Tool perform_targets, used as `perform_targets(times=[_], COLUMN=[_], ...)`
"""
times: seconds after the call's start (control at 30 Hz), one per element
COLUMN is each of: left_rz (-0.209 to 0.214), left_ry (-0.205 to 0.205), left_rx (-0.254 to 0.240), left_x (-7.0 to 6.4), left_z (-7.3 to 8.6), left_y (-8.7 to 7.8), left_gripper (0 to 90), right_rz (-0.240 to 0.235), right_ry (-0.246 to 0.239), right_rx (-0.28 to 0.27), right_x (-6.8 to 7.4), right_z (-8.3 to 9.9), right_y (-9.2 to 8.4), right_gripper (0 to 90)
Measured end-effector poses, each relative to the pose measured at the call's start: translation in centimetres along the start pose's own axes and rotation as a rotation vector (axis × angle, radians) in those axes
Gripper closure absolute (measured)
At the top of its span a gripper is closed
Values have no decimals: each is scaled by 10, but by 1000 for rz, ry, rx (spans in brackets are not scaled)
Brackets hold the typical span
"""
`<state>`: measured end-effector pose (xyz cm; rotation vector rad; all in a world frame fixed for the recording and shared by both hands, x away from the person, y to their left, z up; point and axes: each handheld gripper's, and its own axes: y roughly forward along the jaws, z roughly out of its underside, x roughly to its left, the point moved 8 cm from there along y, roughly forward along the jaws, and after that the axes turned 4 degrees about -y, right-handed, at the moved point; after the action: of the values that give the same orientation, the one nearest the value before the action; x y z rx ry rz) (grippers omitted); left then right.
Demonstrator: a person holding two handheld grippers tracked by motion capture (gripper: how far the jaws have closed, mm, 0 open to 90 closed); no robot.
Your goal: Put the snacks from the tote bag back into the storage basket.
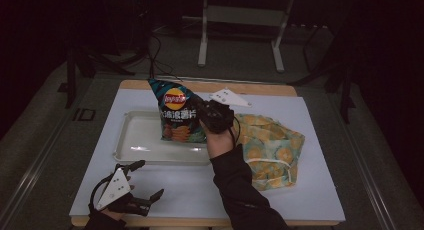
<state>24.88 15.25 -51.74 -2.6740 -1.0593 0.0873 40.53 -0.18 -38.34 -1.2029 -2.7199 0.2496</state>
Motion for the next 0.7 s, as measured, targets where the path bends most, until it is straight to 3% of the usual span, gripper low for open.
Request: perform_targets(times=[0.1,0.2,0.4,0.47,0.7], left_rz=[0,-1,2,2,3], left_ry=[1,0,3,1,1], left_rx=[1,-2,-1,-1,2], left_x=[0,0,-1,0,0], left_z=[0,0,0,0,0], left_y=[0,0,-1,-1,0], left_gripper=[3,2,2,3,3], right_rz=[-12,-27,-54,-72,-71], right_ry=[3,39,38,59,49], right_rx=[11,32,76,90,131], right_x=[3,5,6,1,-12], right_z=[8,23,43,53,72], right_y=[5,11,18,21,24], right_gripper=[900,900,900,900,899])
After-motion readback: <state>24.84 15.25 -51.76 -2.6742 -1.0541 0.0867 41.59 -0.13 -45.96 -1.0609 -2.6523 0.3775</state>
